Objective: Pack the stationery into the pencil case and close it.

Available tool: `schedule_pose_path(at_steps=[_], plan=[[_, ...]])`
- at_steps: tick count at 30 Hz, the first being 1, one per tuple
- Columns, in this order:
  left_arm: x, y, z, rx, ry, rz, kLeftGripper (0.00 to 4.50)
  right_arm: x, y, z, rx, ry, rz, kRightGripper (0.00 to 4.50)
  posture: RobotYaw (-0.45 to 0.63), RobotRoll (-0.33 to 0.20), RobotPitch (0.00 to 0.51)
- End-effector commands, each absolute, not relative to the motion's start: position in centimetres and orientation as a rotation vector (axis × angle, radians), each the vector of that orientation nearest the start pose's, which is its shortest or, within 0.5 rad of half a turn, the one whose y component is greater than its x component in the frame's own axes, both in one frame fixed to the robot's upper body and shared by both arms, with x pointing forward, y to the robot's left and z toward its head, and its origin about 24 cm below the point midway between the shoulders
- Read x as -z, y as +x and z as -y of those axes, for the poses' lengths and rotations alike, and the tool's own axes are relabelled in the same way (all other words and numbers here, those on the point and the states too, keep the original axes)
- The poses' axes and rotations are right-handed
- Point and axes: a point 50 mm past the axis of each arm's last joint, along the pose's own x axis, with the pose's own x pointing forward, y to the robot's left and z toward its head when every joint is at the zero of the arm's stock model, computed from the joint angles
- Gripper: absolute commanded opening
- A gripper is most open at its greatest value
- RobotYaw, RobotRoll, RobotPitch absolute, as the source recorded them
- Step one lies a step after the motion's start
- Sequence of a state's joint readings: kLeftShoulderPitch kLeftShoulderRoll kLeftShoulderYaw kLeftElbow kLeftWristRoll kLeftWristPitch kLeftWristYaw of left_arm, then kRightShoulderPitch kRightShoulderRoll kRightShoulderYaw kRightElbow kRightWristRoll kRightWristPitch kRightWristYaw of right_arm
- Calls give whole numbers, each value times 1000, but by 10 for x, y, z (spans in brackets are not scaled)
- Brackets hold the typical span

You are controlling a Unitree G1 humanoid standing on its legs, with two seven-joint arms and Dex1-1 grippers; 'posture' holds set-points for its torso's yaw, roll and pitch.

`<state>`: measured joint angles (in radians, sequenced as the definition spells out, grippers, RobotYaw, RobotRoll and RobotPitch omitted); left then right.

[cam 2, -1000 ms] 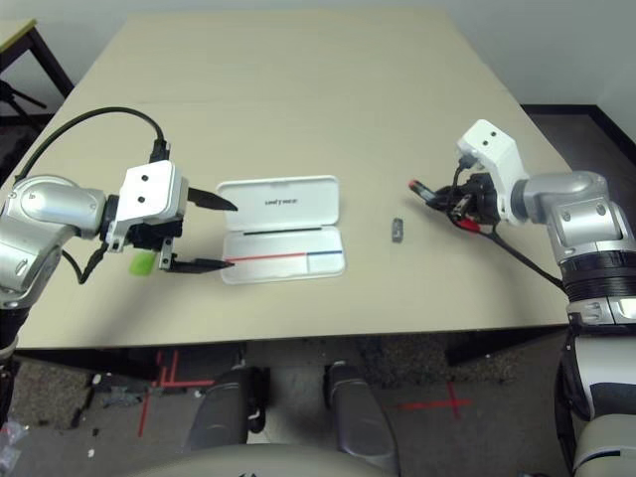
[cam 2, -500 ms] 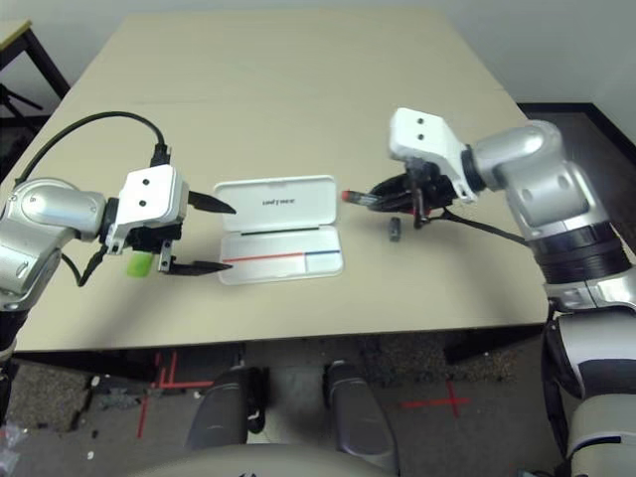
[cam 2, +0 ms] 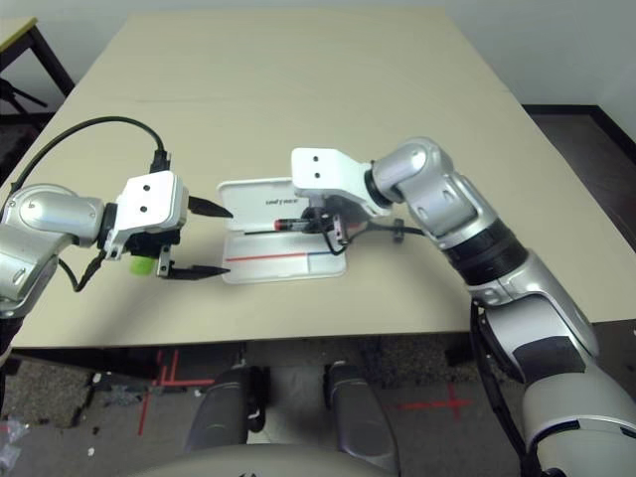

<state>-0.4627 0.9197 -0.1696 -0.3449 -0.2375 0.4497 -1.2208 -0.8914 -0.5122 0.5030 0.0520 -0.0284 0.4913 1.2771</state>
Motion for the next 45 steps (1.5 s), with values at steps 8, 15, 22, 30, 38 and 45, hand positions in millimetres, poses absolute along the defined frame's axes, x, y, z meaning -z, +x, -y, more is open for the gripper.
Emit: schedule_pose_path(at_steps=[8,15,22,30,38,45], plan=[[-191,255,-178,1280,818,-248,4500,-158,321,62,-1427,-900,-314,498,48,0,116],[-191,255,-178,1274,821,-247,4500,-148,326,59,-1413,-901,-316,498,50,0,114],[-192,255,-179,1270,821,-247,4500,-147,325,61,-1445,-892,-303,1546,50,0,114],[-193,255,-184,1235,798,-291,4500,-166,324,88,-1511,-800,-309,4448,50,0,109],[-195,255,-193,1143,776,-328,4500,-205,316,159,-1518,-590,-334,4448,55,0,118],[-194,256,-205,1034,746,-372,4500,-223,301,200,-1456,-465,-320,4448,49,0,123]])
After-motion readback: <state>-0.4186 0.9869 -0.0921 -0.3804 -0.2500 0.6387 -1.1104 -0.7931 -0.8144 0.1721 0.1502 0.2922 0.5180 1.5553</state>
